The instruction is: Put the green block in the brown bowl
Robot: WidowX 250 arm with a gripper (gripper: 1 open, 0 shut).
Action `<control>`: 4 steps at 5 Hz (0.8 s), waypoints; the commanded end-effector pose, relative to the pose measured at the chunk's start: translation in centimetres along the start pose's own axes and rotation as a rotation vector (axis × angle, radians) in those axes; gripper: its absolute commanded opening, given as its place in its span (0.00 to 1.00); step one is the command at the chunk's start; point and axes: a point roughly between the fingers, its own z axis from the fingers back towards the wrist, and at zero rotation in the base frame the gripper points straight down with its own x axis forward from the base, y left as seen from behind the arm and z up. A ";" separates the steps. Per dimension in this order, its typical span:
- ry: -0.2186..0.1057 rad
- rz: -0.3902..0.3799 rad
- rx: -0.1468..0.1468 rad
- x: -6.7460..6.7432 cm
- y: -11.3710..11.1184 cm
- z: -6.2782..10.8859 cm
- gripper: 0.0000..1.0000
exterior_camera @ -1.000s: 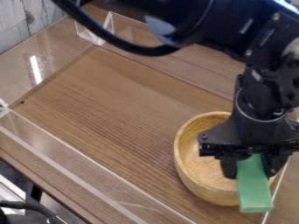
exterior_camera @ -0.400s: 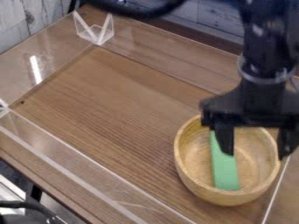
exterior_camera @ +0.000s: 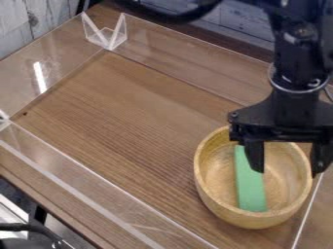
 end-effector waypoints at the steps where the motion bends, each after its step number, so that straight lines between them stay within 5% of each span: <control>1: -0.034 0.032 -0.024 0.2 -0.6 1.0 1.00; 4: -0.040 0.098 0.009 -1.1 -0.4 0.6 1.00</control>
